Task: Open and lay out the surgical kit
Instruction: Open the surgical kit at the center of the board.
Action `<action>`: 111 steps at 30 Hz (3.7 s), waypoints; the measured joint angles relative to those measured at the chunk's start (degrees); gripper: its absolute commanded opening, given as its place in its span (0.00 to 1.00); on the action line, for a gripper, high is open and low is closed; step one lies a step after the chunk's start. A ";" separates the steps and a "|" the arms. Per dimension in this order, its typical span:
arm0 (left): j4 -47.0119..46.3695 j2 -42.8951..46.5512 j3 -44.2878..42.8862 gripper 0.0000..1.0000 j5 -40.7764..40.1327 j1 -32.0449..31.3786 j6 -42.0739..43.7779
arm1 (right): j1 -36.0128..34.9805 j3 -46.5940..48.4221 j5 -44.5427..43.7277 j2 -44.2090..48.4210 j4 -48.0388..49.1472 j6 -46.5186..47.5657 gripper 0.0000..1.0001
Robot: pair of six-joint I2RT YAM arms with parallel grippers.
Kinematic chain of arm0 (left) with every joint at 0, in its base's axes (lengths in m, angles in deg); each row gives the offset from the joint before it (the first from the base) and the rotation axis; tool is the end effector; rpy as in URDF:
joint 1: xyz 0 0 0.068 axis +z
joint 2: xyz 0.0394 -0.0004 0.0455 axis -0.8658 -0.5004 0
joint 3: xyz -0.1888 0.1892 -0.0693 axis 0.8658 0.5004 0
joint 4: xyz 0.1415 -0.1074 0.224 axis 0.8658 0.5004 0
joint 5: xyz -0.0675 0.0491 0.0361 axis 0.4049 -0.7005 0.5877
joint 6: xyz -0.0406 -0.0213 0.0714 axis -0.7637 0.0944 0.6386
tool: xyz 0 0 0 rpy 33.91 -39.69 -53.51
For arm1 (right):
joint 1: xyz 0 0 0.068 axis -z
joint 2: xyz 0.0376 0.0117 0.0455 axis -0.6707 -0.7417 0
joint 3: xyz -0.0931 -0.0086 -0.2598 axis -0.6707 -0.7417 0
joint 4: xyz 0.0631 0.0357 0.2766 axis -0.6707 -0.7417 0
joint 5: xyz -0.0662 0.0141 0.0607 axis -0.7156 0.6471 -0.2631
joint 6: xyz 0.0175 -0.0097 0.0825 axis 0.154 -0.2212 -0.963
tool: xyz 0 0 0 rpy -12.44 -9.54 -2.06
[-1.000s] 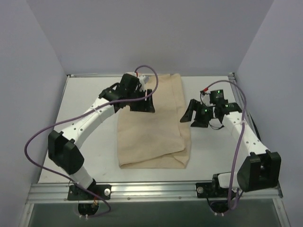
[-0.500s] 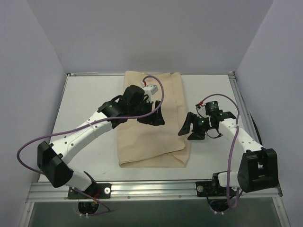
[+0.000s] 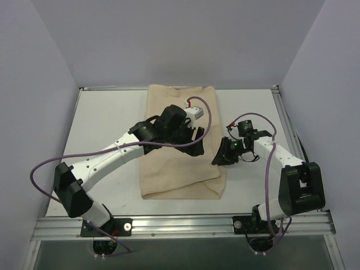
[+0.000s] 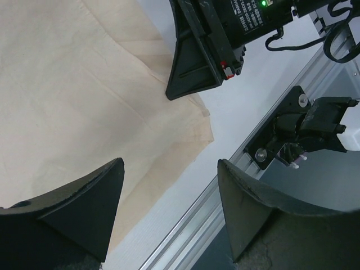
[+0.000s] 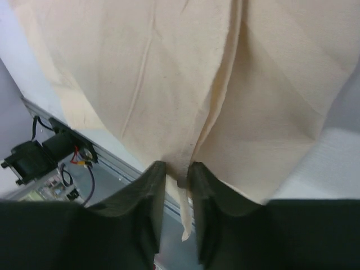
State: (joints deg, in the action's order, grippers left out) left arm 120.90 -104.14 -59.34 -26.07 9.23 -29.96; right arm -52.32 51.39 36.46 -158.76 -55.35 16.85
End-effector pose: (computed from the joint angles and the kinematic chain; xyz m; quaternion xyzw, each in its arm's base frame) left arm 0.2433 -0.3219 0.3305 0.2533 0.8651 -0.3298 0.2804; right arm 0.2992 0.1024 0.1636 0.0026 0.9073 0.3889 0.1598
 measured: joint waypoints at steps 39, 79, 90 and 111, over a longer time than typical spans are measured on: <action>-2.64 -12.44 0.02 0.02 -25.70 -10.80 4.31 | -7.80 6.19 -0.07 4.15 5.40 -46.25 0.20; 32.54 22.45 14.75 0.93 -27.06 64.19 -0.24 | -25.64 48.26 -8.46 -36.09 -0.81 0.37 0.77; 24.68 17.11 7.58 0.94 -12.50 62.84 5.86 | -23.45 54.90 -9.03 -37.86 -1.75 -1.57 0.77; 11.63 -45.35 -51.52 1.00 16.79 44.61 20.15 | -16.39 48.94 -9.38 -34.45 -4.37 -5.20 0.77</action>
State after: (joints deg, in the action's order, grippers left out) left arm 132.52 -149.49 -110.86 -9.28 53.84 -9.81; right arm -68.71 100.33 27.08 -193.21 -59.72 11.65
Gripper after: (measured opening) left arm 0.971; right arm 0.769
